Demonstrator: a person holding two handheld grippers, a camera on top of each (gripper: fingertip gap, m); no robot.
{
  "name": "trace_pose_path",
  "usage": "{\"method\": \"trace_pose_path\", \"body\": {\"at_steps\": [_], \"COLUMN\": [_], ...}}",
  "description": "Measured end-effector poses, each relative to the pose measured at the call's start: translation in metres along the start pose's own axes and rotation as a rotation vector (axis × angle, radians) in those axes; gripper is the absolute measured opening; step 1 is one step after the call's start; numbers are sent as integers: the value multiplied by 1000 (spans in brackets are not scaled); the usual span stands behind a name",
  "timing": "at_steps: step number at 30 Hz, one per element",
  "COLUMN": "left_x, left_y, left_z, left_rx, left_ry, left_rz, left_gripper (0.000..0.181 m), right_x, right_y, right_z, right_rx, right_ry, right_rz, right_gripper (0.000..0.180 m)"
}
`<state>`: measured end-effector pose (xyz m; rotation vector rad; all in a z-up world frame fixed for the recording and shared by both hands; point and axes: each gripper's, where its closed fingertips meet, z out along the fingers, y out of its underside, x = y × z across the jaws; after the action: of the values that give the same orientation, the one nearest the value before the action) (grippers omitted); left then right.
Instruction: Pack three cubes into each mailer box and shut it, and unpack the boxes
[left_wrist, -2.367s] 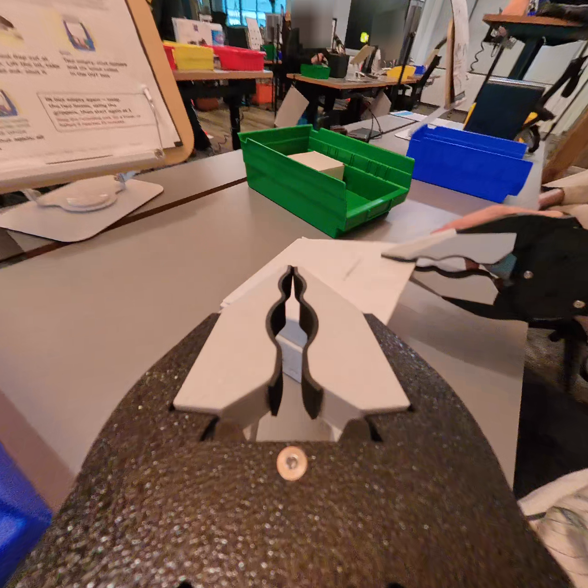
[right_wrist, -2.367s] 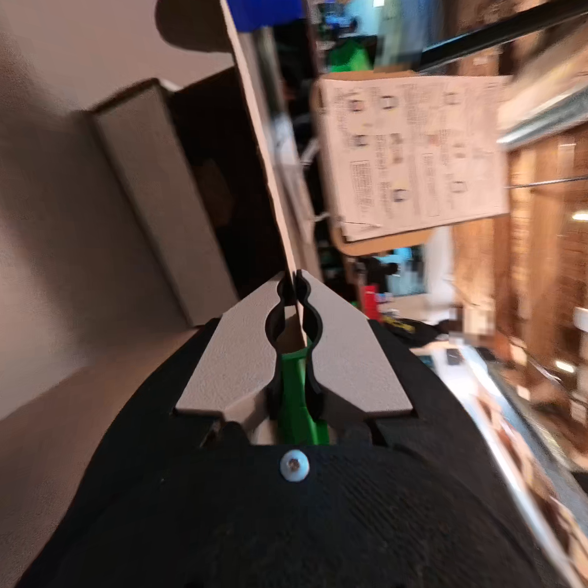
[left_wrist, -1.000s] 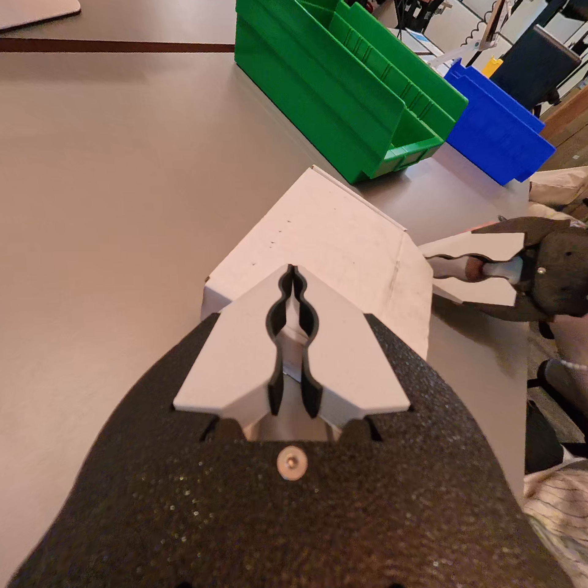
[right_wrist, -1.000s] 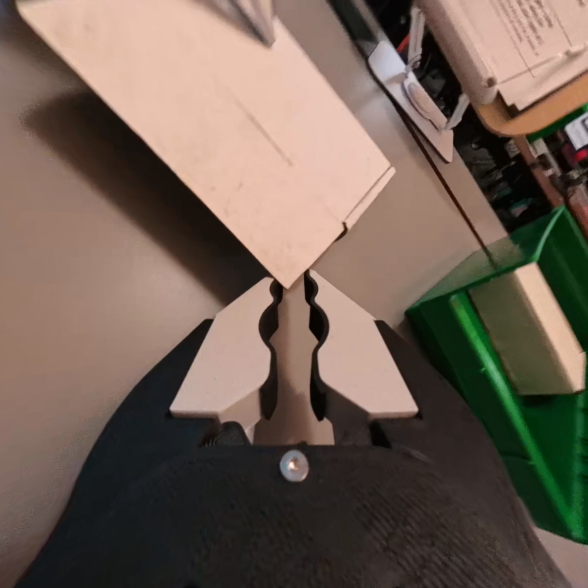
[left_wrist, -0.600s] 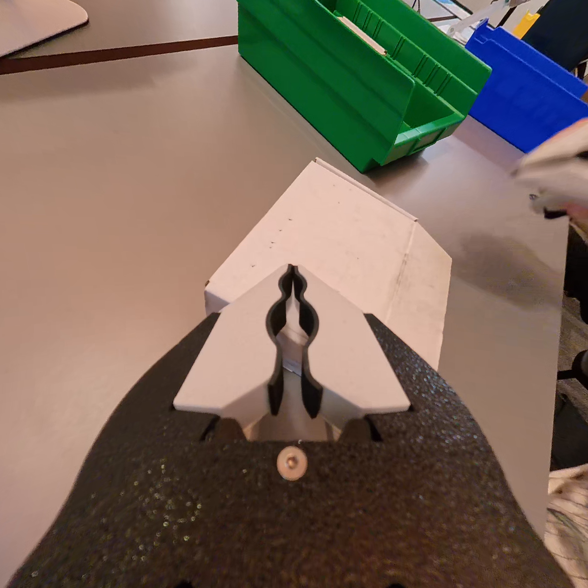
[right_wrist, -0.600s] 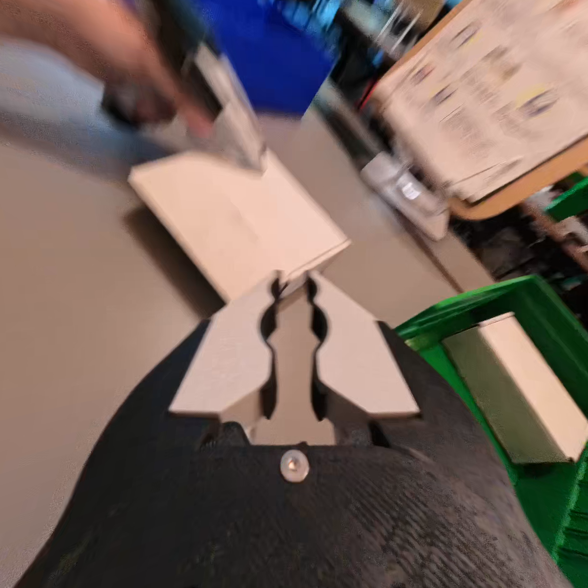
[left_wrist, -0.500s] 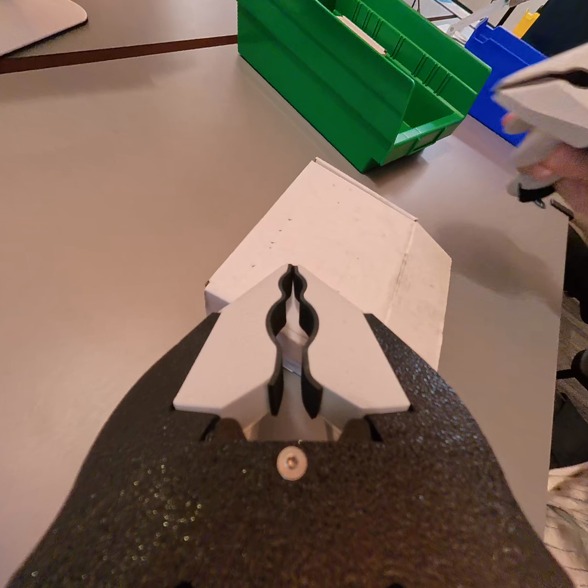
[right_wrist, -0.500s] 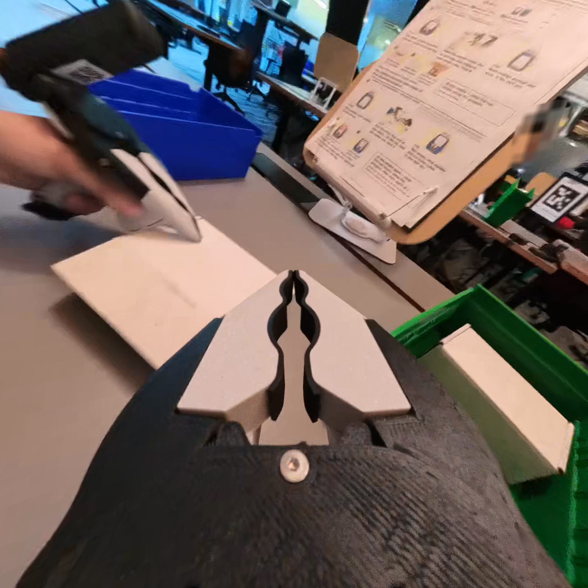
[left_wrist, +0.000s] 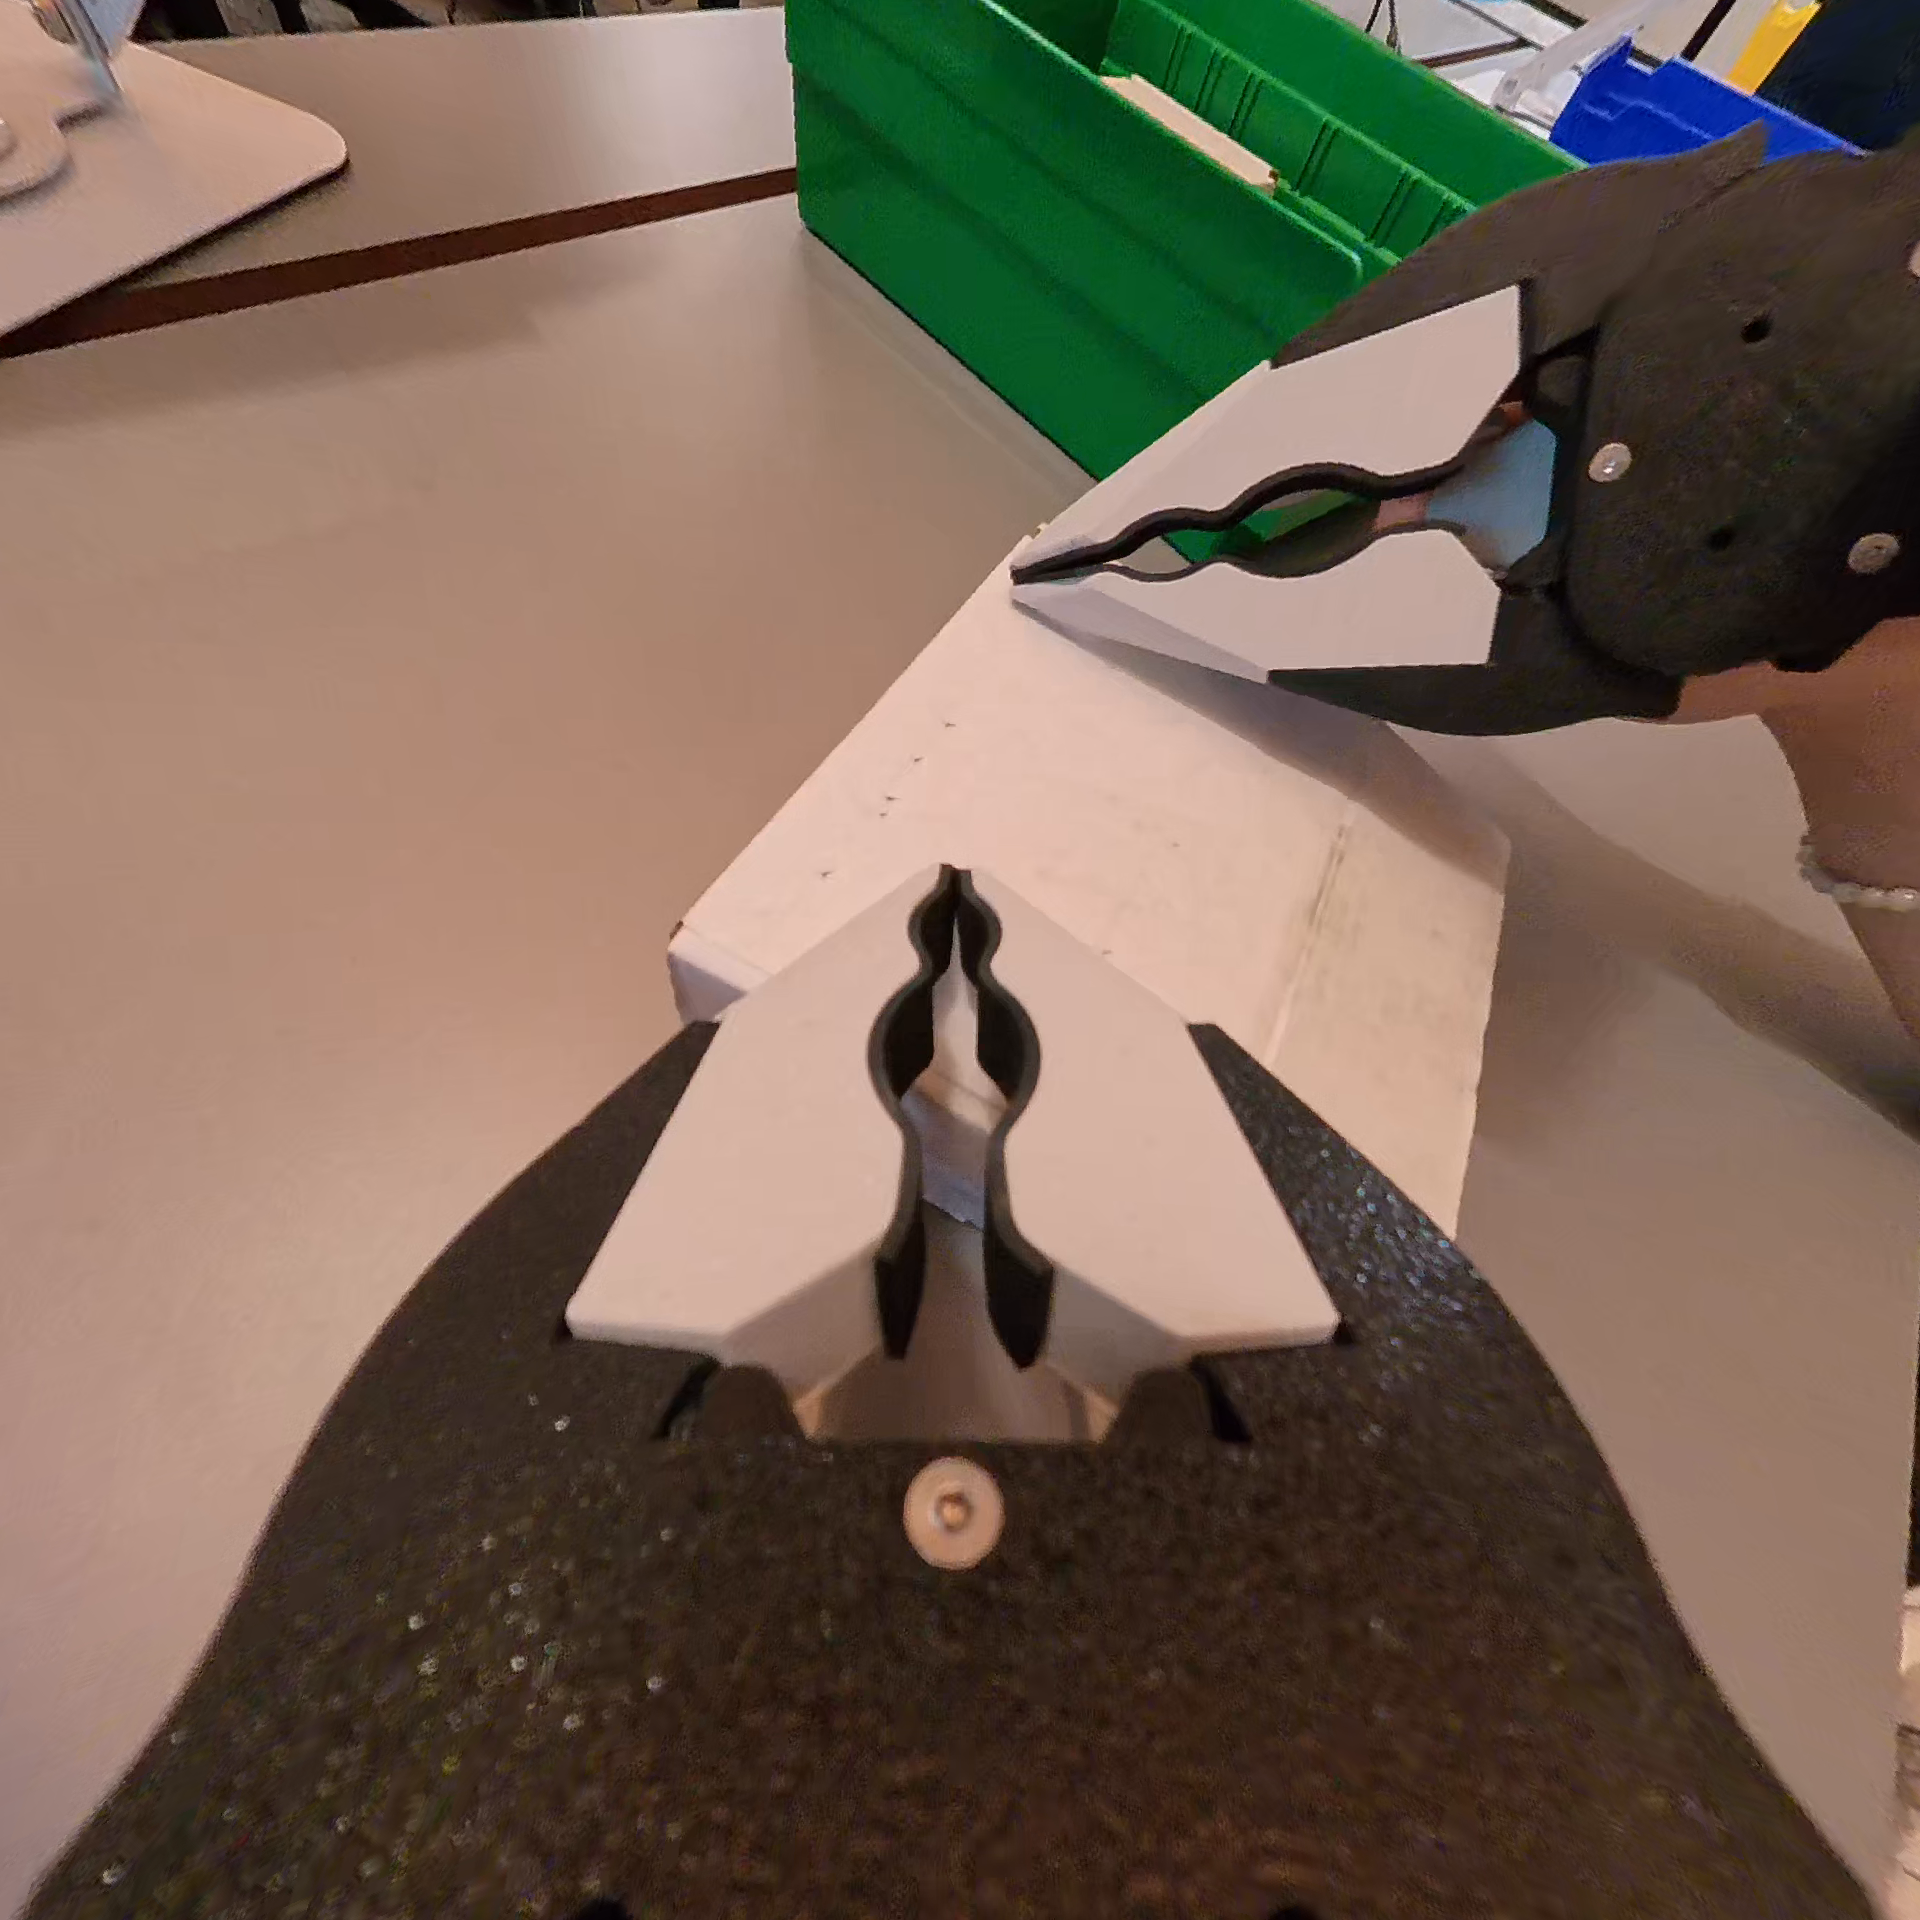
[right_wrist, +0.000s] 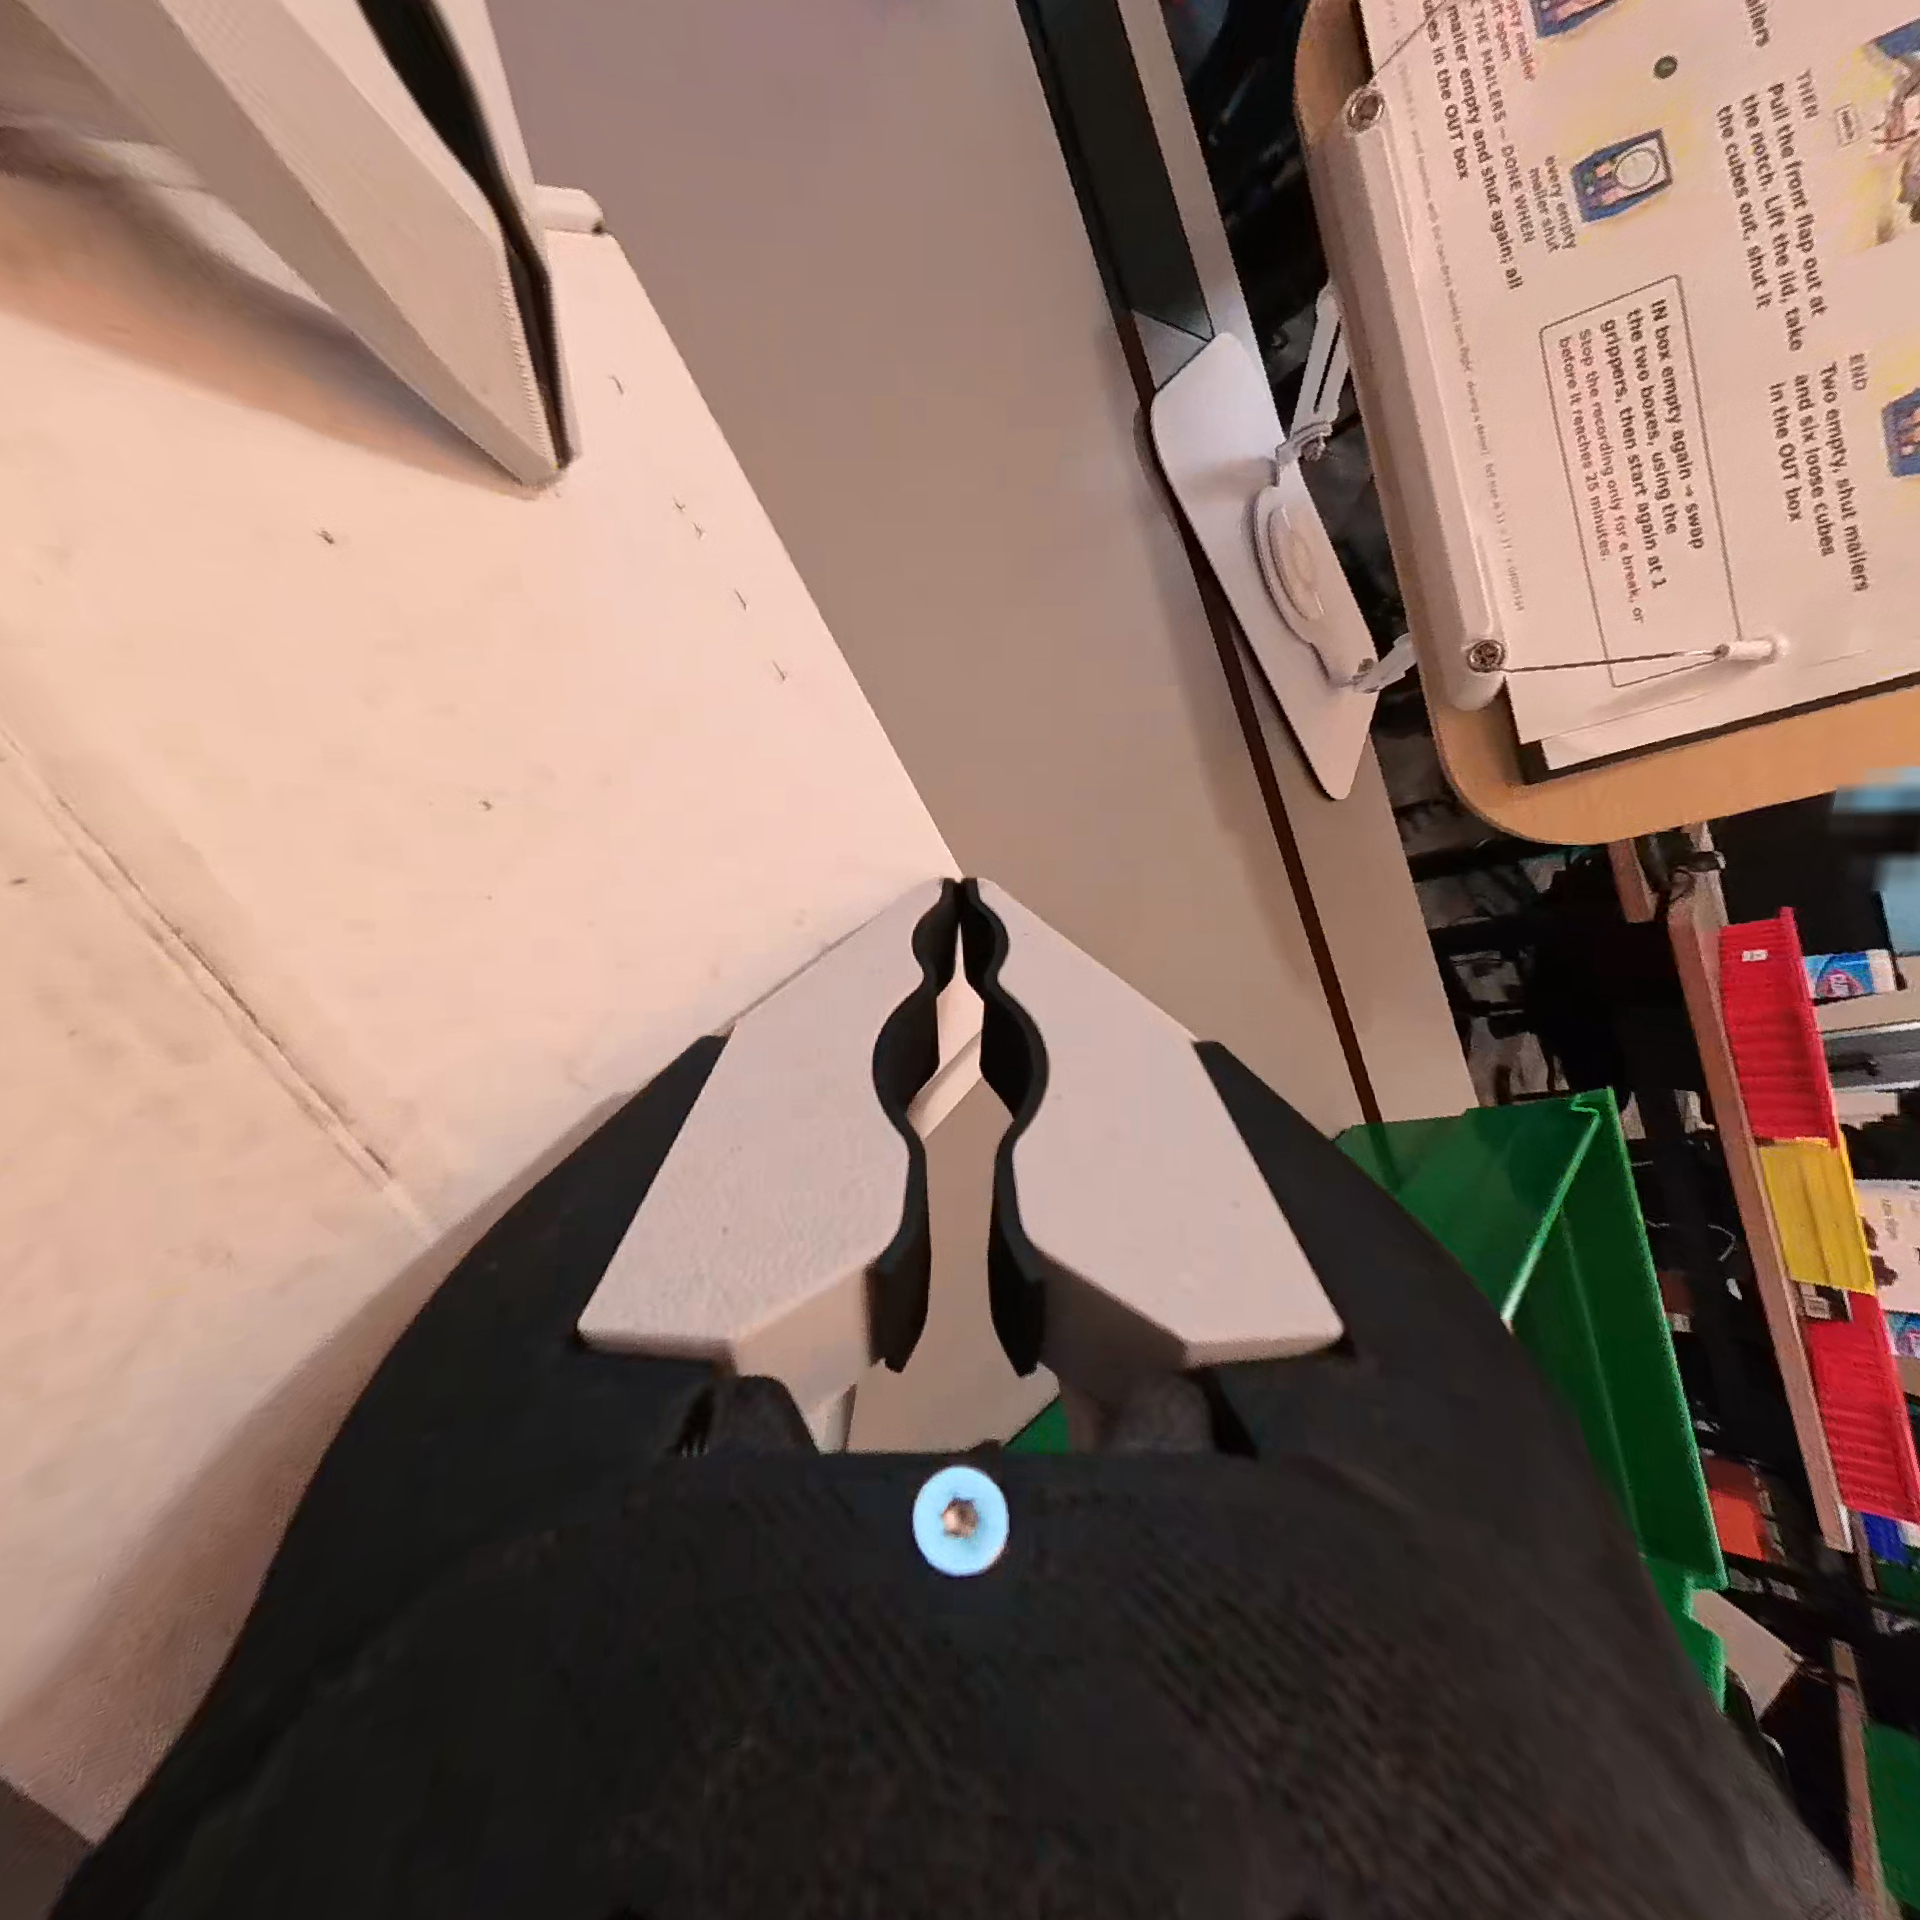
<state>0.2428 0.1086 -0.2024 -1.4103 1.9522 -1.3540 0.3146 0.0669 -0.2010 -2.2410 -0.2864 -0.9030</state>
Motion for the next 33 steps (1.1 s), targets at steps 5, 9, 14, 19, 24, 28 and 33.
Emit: {"method": "trace_pose_path", "body": {"at_steps": [5,9,14,19,24,28,33], "left_x": [8,24,59,63,46,42,41], "left_y": [-7,3,57,89,74,79,77], "left_z": [-26,-70,-92,-74,-58,-45,-45], "left_rx": [100,164,18,-99,-91,-172,-165], "left_ry": [-38,-81,-91,-347,-544,-558,-559], "left_rz": [22,111,205,272,379,426,418], "left_gripper": [22,26,43,45,44,25,8], "right_x": [0,0,0,0,0,0,0], "right_y": [1,2,2,2,2,2,2], "right_z": [0,0,0,-1,0,-1,-1], "right_rx": [-13,-27,-39,-43,-54,-60,-75], "right_ry": [-20,-4,11,9,10,17,39], "right_rz": [80,57,50,63,58,53,32], "right_gripper": [0,0,0,0,0,0,0]}}
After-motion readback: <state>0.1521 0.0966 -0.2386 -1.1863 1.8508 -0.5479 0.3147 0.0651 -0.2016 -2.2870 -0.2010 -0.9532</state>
